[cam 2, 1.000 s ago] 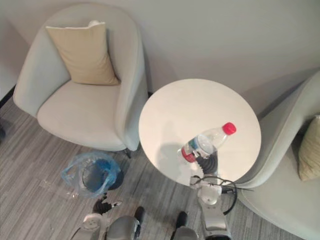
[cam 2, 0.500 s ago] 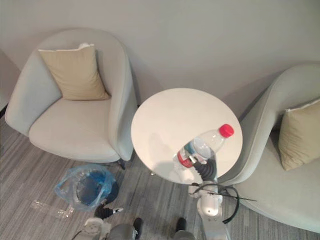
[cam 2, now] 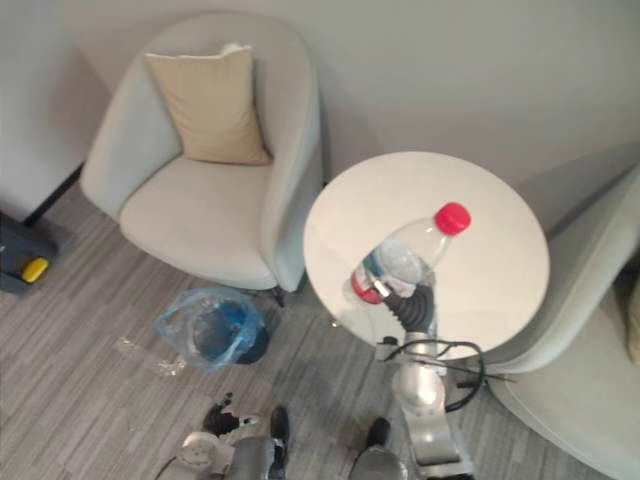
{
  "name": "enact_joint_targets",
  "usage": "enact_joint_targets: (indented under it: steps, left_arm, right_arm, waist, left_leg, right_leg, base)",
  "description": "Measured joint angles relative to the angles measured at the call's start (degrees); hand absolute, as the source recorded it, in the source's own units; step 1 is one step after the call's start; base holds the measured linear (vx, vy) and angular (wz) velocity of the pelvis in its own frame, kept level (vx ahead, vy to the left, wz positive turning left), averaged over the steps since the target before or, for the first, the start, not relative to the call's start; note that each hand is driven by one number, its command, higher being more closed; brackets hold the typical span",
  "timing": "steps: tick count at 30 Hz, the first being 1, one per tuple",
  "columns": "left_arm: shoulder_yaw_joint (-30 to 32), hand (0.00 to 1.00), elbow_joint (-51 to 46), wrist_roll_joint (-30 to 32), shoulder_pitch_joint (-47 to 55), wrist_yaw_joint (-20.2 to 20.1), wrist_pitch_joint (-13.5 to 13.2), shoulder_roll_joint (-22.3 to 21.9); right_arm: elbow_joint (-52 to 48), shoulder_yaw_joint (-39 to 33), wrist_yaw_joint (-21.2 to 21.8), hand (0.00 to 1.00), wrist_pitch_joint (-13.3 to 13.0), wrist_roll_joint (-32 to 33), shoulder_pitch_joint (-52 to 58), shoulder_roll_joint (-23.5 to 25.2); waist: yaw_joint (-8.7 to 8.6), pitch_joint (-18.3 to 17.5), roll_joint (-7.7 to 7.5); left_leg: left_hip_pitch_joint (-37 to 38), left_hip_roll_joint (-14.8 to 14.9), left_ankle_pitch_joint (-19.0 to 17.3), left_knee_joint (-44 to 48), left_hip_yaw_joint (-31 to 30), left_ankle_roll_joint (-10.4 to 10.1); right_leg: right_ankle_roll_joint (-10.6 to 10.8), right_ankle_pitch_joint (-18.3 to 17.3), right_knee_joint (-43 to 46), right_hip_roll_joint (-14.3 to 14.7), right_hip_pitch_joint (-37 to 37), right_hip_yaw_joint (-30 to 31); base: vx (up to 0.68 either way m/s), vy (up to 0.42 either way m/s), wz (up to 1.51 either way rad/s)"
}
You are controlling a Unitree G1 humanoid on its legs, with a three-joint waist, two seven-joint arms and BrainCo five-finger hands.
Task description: Gather rubbish on tea table into small bin, then transfer packed bag to large trash can.
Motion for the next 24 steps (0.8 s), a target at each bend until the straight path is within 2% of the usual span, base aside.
enact_joint_targets:
  steps: [2,6,9,10,11,12,13,15,16,17,19,20,21,22,23,24]
  left_arm:
    - [-0.9,0.0,-0.8,1.0,-0.1,0.0,-0.2,0.5]
    - [-0.9,0.0,-0.6,1.1,0.0,0.1,-0.3,1.5]
    - [-0.4,0.0,-0.5,1.2,0.1,0.0,-0.3,2.1]
    - [-0.4,0.0,-0.5,1.2,0.2,0.0,-0.2,2.2]
    - [-0.4,0.0,-0.4,1.1,0.5,0.0,-0.2,2.7]
    - [-0.3,0.0,-0.4,1.0,0.5,0.1,-0.2,2.9]
    - [-0.1,0.0,-0.5,1.0,0.5,0.1,-0.2,3.3]
    - [1.9,0.0,-0.8,0.6,0.3,0.1,-0.3,4.0]
    - [2.1,0.0,-0.8,0.2,0.2,0.1,-0.3,4.0]
    - [2.0,0.0,-0.7,-0.2,-0.2,0.2,-0.2,3.9]
    - [2.0,0.0,-0.3,-0.4,-0.6,0.2,-0.2,3.7]
    - [2.0,0.0,-0.3,-0.8,-0.6,0.2,-0.2,3.8]
    - [2.0,0.0,-0.3,-0.9,-0.8,0.2,-0.3,4.2]
    - [2.0,0.0,-0.2,-0.9,-0.8,0.2,-0.3,3.9]
    - [1.9,0.0,0.1,-0.9,-0.4,0.2,-0.2,3.1]
    - [1.9,0.0,0.1,-0.9,-0.4,0.2,-0.2,3.0]
  right_arm:
    - [2.4,0.3,-0.1,1.0,0.5,-0.2,-0.1,0.8]
    - [7.5,2.3,0.3,1.0,1.4,-1.8,-1.8,4.9]
    - [9.2,3.8,1.5,1.0,2.8,-1.8,-1.6,5.7]
    - [9.2,4.1,1.8,1.0,2.9,-1.7,-1.0,5.7]
    - [9.2,4.2,2.3,1.0,2.9,-1.7,0.3,5.5]
    - [9.2,4.2,2.4,1.0,2.9,-1.7,0.7,5.5]
    - [9.2,4.4,2.7,1.0,2.9,-1.7,1.4,5.6]
    - [9.2,5.9,3.7,1.0,2.9,-1.7,1.6,5.7]
    - [9.2,6.4,3.8,1.0,2.9,-1.7,1.4,5.7]
    - [9.1,6.7,4.1,1.0,2.9,-1.7,1.2,5.7]
    - [9.1,6.6,4.4,1.0,2.9,-1.6,1.2,5.3]
    - [9.1,6.4,4.5,1.0,2.9,-1.6,1.6,4.7]
    - [9.0,6.3,4.6,1.0,2.9,-1.5,2.2,4.1]
    - [9.0,6.2,4.7,1.0,2.9,-1.5,2.4,3.8]
    - [8.9,5.7,5.2,1.0,2.9,-1.5,3.2,2.5]
    - [8.7,5.6,5.3,1.0,2.9,-1.5,3.4,2.2]
  waist:
    - [0.44,0.0,-2.0]
    - [0.74,-0.5,-2.9]
    - [0.95,-0.4,-2.79]
    - [0.82,-0.3,-2.9]
    - [0.46,0.3,-2.78]
    - [0.3,0.6,-2.67]
    - [0.09,1.0,-2.82]
    - [0.0,1.9,-4.22]
    - [0.09,2.2,-4.45]
    - [0.01,3.1,-3.99]
    - [-0.27,3.8,-3.54]
    - [-0.58,4.1,-3.35]
    - [-0.82,4.2,-3.86]
    - [-1.02,4.2,-3.35]
    - [-0.9,3.5,-2.08]
    - [-0.72,3.2,-1.58]
  left_leg:
    - [1.9,-4.0,1.8,-3.8,-0.6,-2.0]
    - [1.5,-6.0,2.2,-3.4,-1.6,-1.2]
    - [0.3,-6.4,-1.4,0.7,-3.2,-0.4]
    - [0.2,-6.8,-2.4,1.7,-4.2,-0.5]
    - [2.2,-7.1,-3.3,1.7,-6.9,0.6]
    - [2.5,-6.7,-3.4,1.7,-7.7,0.7]
    - [2.8,-6.5,-3.5,1.7,-9.2,0.9]
    - [2.9,-6.2,-3.7,1.9,-11.5,0.9]
    - [2.9,-6.1,-3.9,2.1,-12.1,0.8]
    - [3.0,-5.9,-4.6,2.7,-13.7,0.5]
    - [3.0,-5.5,-5.1,3.5,-16.4,0.2]
    - [2.6,-5.6,-5.9,4.7,-18.6,-1.0]
    - [1.6,-6.6,-8.0,7.6,-21.6,-2.5]
    - [1.3,-6.4,-8.7,8.5,-22.9,-3.0]
    - [0.4,-4.8,-9.9,9.8,-25.2,-4.4]
    - [0.0,-4.4,-9.9,10.0,-25.7,-4.7]
  right_leg:
    - [2.5,2.3,-2.5,-2.5,2.3,-1.7]
    - [0.9,5.3,-4.0,-3.4,3.0,-1.7]
    - [-0.3,4.9,1.1,-5.1,2.5,-0.9]
    - [-2.7,3.8,4.5,-5.9,2.0,1.1]
    - [-11.0,2.4,14.5,-6.0,-1.5,10.2]
    - [-10.3,0.7,16.7,-5.3,-2.6,12.8]
    - [-7.8,-3.6,19.7,-2.8,-4.2,17.4]
    - [-6.7,-10.1,20.8,4.2,-7.4,21.5]
    - [-6.4,-10.8,20.0,6.0,-8.5,21.5]
    - [-6.1,-10.9,18.7,9.0,-10.2,21.7]
    - [-4.8,-10.0,15.1,12.0,-12.0,23.4]
    - [-4.2,-8.2,10.1,12.7,-11.7,24.8]
    - [-4.0,-4.1,8.0,12.2,-10.9,25.7]
    - [-4.1,-4.4,9.3,12.4,-10.9,24.9]
    - [-4.8,-6.8,10.6,13.2,-10.8,21.7]
    - [-5.1,-7.2,10.7,13.4,-10.8,20.5]
  base:
    - [0.02,0.271,0.48]
    - [0.01,0.157,0.22]
    - [0.01,0.094,0.2]
    - [-0.02,0.117,0.47]
    - [0.0,0.106,0.54]
    - [0.03,0.063,0.65]
    - [0.06,-0.021,0.53]
    - [0.05,-0.062,0.59]
    - [0.07,-0.091,0.56]
    - [0.11,-0.113,0.55]
    - [0.13,-0.133,0.79]
    - [0.21,-0.268,1.28]
    - [0.22,-0.305,1.22]
    - [0.25,-0.346,1.14]
    - [0.21,-0.234,0.65]
    - [0.3,-0.257,0.77]
